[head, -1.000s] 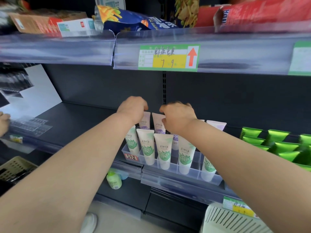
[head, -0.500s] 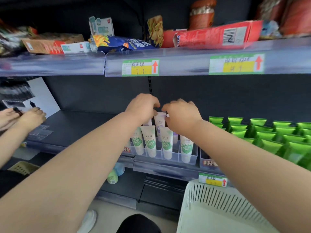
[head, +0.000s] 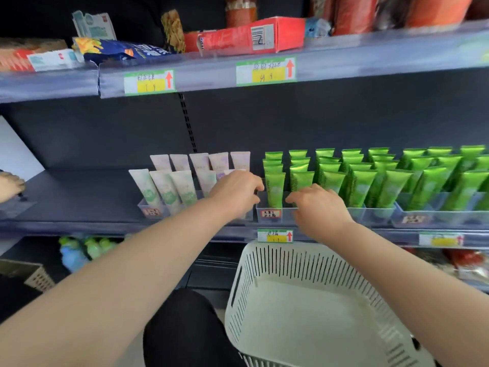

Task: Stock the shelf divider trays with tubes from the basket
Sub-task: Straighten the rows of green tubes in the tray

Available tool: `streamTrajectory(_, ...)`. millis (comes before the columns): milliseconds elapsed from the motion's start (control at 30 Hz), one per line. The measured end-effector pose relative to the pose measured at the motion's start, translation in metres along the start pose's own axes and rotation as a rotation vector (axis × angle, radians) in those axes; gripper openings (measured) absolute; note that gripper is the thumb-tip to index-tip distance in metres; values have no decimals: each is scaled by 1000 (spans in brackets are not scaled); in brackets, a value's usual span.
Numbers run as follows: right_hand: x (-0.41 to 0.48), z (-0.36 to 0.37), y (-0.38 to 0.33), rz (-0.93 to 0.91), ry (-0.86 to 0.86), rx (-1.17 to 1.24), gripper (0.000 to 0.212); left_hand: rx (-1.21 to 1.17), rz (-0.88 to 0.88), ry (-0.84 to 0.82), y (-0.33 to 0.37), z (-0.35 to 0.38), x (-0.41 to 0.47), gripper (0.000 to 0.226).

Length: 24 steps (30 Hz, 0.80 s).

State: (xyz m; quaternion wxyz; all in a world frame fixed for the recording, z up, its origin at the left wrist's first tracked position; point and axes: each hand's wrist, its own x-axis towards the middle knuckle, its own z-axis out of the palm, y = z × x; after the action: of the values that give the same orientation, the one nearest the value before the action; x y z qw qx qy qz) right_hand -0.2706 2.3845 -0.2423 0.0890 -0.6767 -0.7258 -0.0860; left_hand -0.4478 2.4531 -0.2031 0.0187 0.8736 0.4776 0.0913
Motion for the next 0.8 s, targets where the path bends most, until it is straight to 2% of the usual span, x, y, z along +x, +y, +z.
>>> streamTrajectory(167,-27,29,37,40,-69,-55,47,36,40,-73,31,44,2,34)
streamTrajectory(333,-38,47,67,79,-37,-123,57,137,69,-94,43,80,6,37)
streamTrajectory(567,-44,64,84,119,-5,-211,56,199,95,11,40,99,7,56)
streamTrajectory(800,-43,82,84,140,176,-166,51,202,174,172,27,118,3,66)
